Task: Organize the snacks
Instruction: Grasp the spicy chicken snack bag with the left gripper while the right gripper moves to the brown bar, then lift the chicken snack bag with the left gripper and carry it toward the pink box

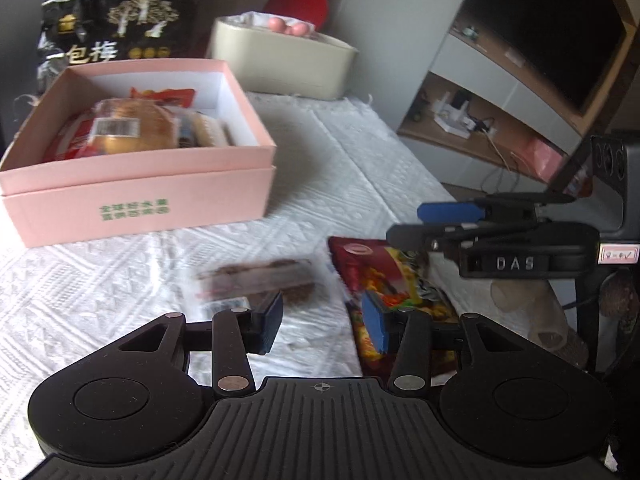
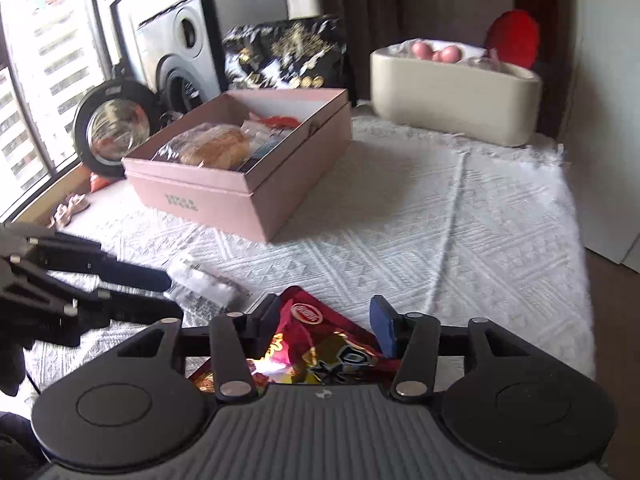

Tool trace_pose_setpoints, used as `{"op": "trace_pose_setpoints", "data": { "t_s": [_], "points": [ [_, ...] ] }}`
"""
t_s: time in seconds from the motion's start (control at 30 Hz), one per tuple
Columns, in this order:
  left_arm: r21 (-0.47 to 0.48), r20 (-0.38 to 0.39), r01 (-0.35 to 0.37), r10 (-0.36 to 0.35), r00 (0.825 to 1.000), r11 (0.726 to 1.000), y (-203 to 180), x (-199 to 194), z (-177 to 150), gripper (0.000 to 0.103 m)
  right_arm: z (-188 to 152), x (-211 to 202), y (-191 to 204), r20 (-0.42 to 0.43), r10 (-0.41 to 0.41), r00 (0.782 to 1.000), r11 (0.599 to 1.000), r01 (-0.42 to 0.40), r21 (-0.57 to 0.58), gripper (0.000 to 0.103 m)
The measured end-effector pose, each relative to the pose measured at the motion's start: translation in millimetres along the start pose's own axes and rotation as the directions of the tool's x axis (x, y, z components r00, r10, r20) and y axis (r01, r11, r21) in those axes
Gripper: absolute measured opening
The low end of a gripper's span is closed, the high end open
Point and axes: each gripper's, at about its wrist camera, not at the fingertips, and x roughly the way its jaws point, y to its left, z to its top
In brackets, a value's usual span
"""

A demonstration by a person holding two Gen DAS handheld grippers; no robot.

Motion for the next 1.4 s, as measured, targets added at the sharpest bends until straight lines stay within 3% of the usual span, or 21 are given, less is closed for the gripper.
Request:
{"op": "trace_pose_setpoints", "data": {
  "t_s": [0.13,0.27,0.4,0.47,0.5,0.57,0.8,1.03,1.23,1.33,1.4],
  "points": [
    [0.018,-0.038,0.039,-0.038,0.999,0.999,-16.9,13.4,-5.3,0.049,-17.3,-21.0,-20.7,0.052,-0.167,0.985,0.984,0.163,0.069,0.06],
    [0.008,-0.051,0.028,-0.028,0.998,1.0,-23.8,23.1,-6.2,0.049,-38.3,-26.3,-37.5,0.021,-0.231,0.973,0.965,0.227,0.13,0.06],
    [-0.031,-0.048,-0.013,0.011,0.999,0.999,-16.1,26.3,-3.5,0.049,-50.2,-35.2,-31.8,0.045,-0.112,0.993,0.979,0.102,0.179,0.058],
    [-0.07,-0.044,-0.007,0.004,0.999,0.998,-8.8,28.3,-1.8,0.048,-52.9,-32.9,-19.5,0.05,-0.08,0.996,0.987,0.072,0.141,0.05],
    [-0.088,-0.04,0.004,-0.007,0.999,0.996,-5.6,29.8,-1.1,0.048,-54.1,-30.0,-14.5,0.044,-0.071,0.997,0.99,0.065,0.126,0.042],
    [-0.102,-0.03,0.019,-0.023,0.999,0.995,-4.2,33.3,0.3,0.049,-57.2,-22.9,-7.4,0.022,-0.063,0.998,0.991,0.06,0.117,0.038],
    [-0.093,-0.037,0.067,-0.071,0.997,0.993,-22.7,40.6,14.2,0.051,-66.4,-27.1,-15.6,0.019,-0.082,0.996,0.977,0.076,0.2,0.038],
    [0.05,0.044,0.152,-0.155,0.987,0.987,-75.3,12.4,33.6,0.051,-78.5,-42.9,-22.8,0.019,-0.141,0.99,0.963,0.132,0.235,0.038],
    [0.16,0.034,0.182,-0.19,0.981,0.97,-108.2,32.8,31.2,0.051,-88.8,-51.8,-34.1,0.033,-0.176,0.984,0.951,0.161,0.265,0.038],
    [0.193,-0.01,0.149,-0.149,0.989,0.97,-114.8,56.1,31.4,0.06,-91.0,-53.6,-35.2,0.045,-0.19,0.981,0.949,0.171,0.264,0.038],
    [0.215,-0.009,0.087,-0.088,0.996,0.973,-116.3,66.1,31.2,0.057,-91.4,-53.4,-34.7,0.05,-0.192,0.98,0.95,0.173,0.262,0.038]
  ]
}}
